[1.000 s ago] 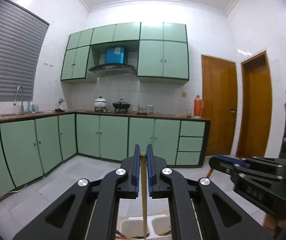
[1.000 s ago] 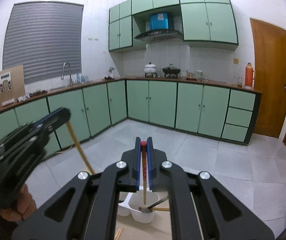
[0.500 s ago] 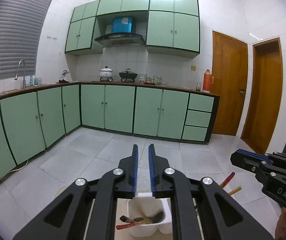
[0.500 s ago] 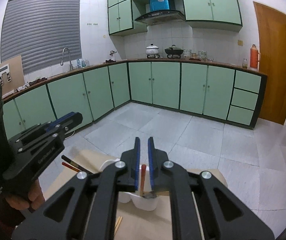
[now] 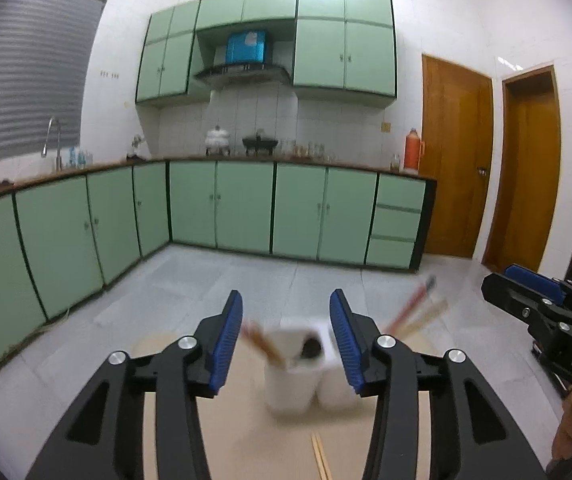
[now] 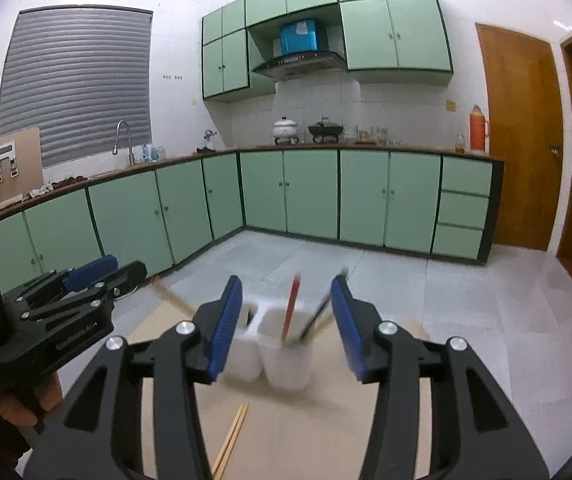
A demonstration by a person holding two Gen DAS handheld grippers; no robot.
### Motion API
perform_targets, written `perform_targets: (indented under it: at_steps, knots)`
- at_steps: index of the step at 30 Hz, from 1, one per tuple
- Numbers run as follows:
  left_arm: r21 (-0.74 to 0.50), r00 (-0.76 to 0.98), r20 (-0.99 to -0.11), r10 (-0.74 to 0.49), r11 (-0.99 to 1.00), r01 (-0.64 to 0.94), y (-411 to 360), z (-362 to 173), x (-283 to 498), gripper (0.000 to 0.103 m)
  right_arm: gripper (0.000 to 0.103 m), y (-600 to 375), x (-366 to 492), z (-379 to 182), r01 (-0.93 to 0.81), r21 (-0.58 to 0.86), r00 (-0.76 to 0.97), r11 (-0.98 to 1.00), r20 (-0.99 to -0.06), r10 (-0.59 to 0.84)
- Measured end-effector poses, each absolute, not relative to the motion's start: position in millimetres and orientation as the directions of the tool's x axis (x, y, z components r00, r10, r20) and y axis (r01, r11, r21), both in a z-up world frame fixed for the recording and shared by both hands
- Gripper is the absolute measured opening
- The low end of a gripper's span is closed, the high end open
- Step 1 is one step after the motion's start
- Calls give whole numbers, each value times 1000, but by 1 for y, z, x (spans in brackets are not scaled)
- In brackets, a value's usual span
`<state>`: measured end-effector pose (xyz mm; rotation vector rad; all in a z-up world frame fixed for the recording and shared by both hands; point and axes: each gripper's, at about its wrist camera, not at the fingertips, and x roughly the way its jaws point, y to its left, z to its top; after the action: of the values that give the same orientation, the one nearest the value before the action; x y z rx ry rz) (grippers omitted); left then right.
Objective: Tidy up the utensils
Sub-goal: 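Withdraw both tools toward the last two red-tipped chopsticks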
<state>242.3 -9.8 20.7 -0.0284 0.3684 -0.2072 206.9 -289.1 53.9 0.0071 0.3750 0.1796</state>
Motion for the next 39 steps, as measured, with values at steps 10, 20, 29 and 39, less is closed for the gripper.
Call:
perform_targets:
  at_steps: [10, 20, 29, 39]
  knots:
    - [-59, 806, -575, -139, 990, 129, 9, -87, 184, 45, 46, -292, 146, -45, -104, 136, 835, 985, -527, 161]
    - [-27, 728, -680, -88, 995, 96, 19, -154, 148, 45, 44, -243, 120, -116, -134, 123, 742, 983, -645, 182]
    - [-45, 719, -688, -99, 995, 94, 24, -156, 152, 45, 32, -211, 129, -138, -170, 117, 678, 978, -706, 203]
    - [-48, 718, -688, -107, 994, 103, 21, -156, 157, 45, 10, -211, 135, -148, -188, 126, 629, 974, -746, 218]
